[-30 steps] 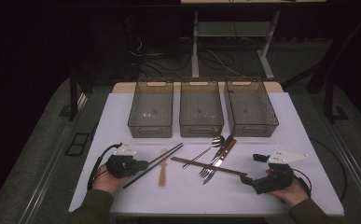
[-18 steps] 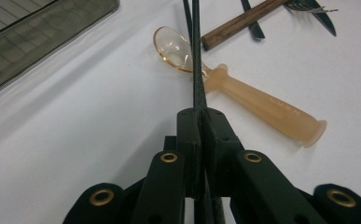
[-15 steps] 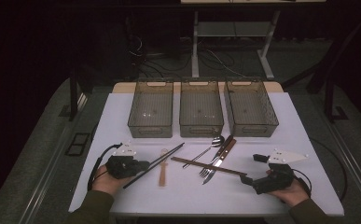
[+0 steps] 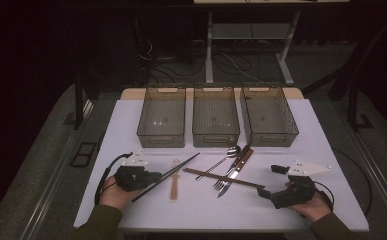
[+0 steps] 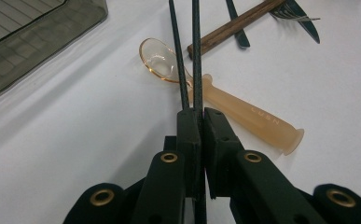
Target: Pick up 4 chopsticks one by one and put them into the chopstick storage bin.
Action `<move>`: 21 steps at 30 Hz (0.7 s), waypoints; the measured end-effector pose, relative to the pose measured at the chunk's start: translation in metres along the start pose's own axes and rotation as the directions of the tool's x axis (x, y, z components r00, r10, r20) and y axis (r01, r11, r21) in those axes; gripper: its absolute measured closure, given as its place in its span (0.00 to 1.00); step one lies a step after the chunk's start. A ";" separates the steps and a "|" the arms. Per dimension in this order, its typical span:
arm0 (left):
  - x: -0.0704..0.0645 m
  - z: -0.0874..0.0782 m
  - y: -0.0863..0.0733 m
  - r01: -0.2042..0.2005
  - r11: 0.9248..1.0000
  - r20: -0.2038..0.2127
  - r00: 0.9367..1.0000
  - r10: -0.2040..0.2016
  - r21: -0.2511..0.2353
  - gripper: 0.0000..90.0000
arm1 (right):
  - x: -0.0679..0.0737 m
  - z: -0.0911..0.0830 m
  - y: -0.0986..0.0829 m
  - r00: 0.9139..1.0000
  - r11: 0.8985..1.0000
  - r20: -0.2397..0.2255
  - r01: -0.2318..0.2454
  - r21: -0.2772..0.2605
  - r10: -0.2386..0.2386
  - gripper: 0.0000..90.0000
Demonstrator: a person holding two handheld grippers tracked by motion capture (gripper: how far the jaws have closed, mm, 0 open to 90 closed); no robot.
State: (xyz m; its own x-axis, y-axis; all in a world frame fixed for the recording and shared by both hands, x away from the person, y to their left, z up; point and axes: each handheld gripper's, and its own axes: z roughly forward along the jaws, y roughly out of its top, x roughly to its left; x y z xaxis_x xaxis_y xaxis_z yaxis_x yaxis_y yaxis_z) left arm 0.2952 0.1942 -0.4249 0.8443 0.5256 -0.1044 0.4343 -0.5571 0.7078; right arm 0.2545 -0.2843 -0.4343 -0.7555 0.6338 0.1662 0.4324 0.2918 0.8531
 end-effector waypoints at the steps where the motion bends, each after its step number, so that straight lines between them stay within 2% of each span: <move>1: 0.000 0.000 0.000 0.001 1.000 0.001 1.000 -0.001 -0.002 0.95 | 0.000 0.000 0.000 1.000 1.000 0.001 -0.001 -0.001 0.001 0.00; 5: -0.001 -0.003 0.003 0.008 1.000 0.000 1.000 -0.008 -0.016 0.95 | 0.000 -0.001 0.000 1.000 1.000 0.004 0.000 -0.003 0.000 0.00; 14: 0.002 -0.003 0.011 0.011 1.000 -0.005 1.000 -0.011 -0.016 0.95 | -0.001 -0.002 0.000 1.000 1.000 0.010 0.001 -0.012 0.000 0.00; 21: 0.003 -0.008 0.020 0.032 0.998 -0.003 0.999 -0.032 -0.050 0.95 | -0.001 -0.003 0.000 1.000 1.000 0.018 -0.004 -0.019 0.004 0.00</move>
State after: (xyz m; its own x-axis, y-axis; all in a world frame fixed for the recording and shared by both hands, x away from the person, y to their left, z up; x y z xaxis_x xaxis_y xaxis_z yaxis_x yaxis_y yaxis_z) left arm 0.3041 0.1902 -0.4057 0.8288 0.5454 -0.1252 0.4452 -0.5071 0.7380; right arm 0.2536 -0.2874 -0.4327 -0.7448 0.6476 0.1610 0.4262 0.2760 0.8615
